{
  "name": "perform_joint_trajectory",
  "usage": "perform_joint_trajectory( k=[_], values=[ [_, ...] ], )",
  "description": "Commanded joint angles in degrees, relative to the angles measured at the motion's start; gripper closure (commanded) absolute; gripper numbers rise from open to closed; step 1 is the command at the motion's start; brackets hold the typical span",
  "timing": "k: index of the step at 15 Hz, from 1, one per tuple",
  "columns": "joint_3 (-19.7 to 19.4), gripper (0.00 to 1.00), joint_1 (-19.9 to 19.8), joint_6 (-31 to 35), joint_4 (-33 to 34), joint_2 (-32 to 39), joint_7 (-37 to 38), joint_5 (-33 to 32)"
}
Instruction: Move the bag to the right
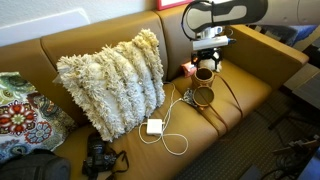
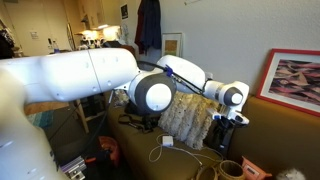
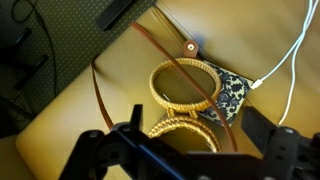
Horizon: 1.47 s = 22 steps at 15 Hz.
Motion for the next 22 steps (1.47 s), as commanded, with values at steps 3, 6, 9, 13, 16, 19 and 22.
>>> perform_joint_trajectory(
  k=[3, 6, 9, 13, 16, 19, 22],
  values=[
    [0.05, 0.0, 0.25, -2.63, 6.13, -0.08, 3.5, -0.06],
    [0.61, 0.0, 0.08, -6.03, 9.12, -0.1, 3.53, 0.13],
    [0.59, 0.0, 0.2, -6.03, 9.39, -0.13, 3.46, -0.44],
    [0.46, 0.0, 0.99, -2.83, 7.48, -0.07, 3.43, -0.73],
    [-1.36, 0.0, 3.53, 2.32, -1.14, 0.31, 6.71, -2.48],
    [-2.24, 0.0, 5.37, 3.49, -8.75, 1.17, 11.34, -5.0],
    [-2.4, 0.0, 5.92, 1.95, -13.09, 2.28, 13.59, -5.66]
  ],
)
